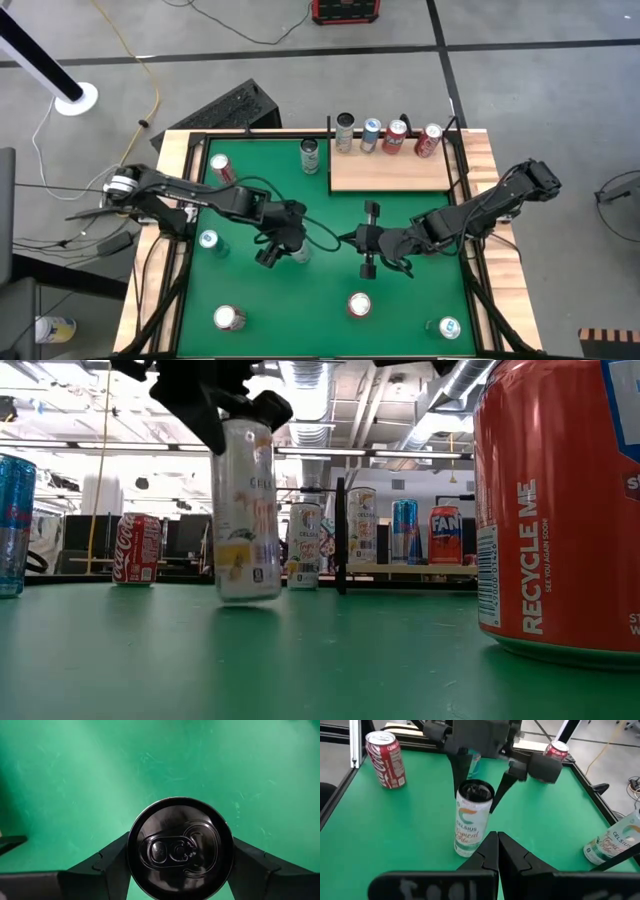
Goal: Sort soda cans
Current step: Put the bottom white and blue soda can on the shelf align with the other white and blue soda can
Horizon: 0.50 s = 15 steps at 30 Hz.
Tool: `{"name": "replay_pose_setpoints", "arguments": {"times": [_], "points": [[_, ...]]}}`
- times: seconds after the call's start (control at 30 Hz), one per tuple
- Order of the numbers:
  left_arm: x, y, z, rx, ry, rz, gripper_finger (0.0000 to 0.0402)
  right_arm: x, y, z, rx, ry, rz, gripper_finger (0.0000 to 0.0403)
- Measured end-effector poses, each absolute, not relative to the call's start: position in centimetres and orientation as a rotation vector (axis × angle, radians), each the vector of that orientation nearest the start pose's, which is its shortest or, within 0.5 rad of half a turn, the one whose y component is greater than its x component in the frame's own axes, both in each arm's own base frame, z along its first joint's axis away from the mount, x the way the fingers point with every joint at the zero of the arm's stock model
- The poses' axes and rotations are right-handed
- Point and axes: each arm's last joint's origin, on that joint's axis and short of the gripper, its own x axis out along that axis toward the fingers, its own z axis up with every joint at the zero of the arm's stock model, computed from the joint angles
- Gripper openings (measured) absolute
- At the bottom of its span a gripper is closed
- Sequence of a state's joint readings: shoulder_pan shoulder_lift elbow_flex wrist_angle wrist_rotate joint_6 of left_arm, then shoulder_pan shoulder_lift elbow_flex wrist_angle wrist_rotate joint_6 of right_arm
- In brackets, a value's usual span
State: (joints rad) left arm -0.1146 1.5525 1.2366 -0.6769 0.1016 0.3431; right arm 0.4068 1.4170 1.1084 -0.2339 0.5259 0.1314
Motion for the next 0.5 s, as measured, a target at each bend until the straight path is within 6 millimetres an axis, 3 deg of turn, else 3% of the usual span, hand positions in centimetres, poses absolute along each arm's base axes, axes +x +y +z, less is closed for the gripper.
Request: {"name": "replay_pose_setpoints", "arguments": {"times": [0.17, 0.37, 0.5], "points": [[32.3, -4.1, 26.1, 0.300, 0.962, -0.388, 0.0240, 29.1, 11.0, 29.9, -0.116, 0.476, -0.147, 0.0023], [32.3, -4.1, 25.7, 0.265, 0.979, -0.377, 0.0341, 29.3, 10.5, 29.9, -0.109, 0.474, -0.164, 0.0023], [31.9, -4.0, 26.5, 0.262, 0.953, -0.362, 0.0374, 29.4, 10.1, 29.9, -0.105, 0.475, -0.176, 0.0023]]}}
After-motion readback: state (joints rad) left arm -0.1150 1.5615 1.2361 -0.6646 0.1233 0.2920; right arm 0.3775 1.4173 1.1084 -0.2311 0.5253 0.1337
